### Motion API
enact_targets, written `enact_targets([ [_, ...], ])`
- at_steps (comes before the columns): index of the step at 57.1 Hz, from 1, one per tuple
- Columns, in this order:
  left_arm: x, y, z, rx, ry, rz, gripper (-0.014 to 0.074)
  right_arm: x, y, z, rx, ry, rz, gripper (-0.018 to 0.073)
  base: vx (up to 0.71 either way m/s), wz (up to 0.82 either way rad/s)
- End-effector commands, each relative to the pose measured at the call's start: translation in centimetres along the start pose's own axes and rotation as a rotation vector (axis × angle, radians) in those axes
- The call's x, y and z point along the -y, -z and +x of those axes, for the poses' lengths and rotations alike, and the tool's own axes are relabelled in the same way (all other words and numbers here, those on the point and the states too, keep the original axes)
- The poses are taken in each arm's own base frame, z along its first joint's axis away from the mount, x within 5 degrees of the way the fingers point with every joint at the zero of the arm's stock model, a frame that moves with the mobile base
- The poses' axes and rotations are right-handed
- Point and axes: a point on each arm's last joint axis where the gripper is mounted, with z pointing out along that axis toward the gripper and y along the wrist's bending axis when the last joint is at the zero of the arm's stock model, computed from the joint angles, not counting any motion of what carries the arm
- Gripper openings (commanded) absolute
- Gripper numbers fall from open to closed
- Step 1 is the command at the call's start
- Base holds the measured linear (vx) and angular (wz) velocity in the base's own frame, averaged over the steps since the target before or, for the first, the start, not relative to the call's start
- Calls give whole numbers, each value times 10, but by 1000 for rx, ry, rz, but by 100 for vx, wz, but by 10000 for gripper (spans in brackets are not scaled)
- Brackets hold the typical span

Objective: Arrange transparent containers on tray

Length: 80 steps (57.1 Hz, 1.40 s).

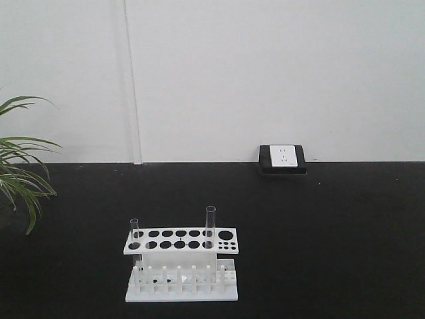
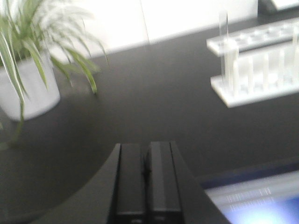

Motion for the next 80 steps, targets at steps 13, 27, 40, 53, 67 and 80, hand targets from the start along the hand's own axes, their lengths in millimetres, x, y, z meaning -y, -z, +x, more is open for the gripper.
enact_targets([
  [13, 0, 6, -27, 391, 14, -3, -6, -1, 2, -16, 203, 13, -6, -11, 0, 0],
  [27, -10, 29, -79, 628, 250, 6, -6, -6, 15, -67, 412, 23, -23, -11, 0, 0],
  [40, -24, 65, -198, 676, 124, -18, -6, -19, 35, -177, 571, 157, -7, -11, 0, -1],
  [53, -30, 0, -266, 516, 140, -2, -6, -25, -34, -240, 454, 112, -13, -11, 0, 1],
  [67, -28, -73, -263, 366, 140, 4, -6, -24, -109, -236, 280, 79, -5, -11, 0, 0],
  [80, -27, -93, -257, 321, 140, 6, 20, -23, -124, -228, 233, 82, -1, 6, 0, 0],
])
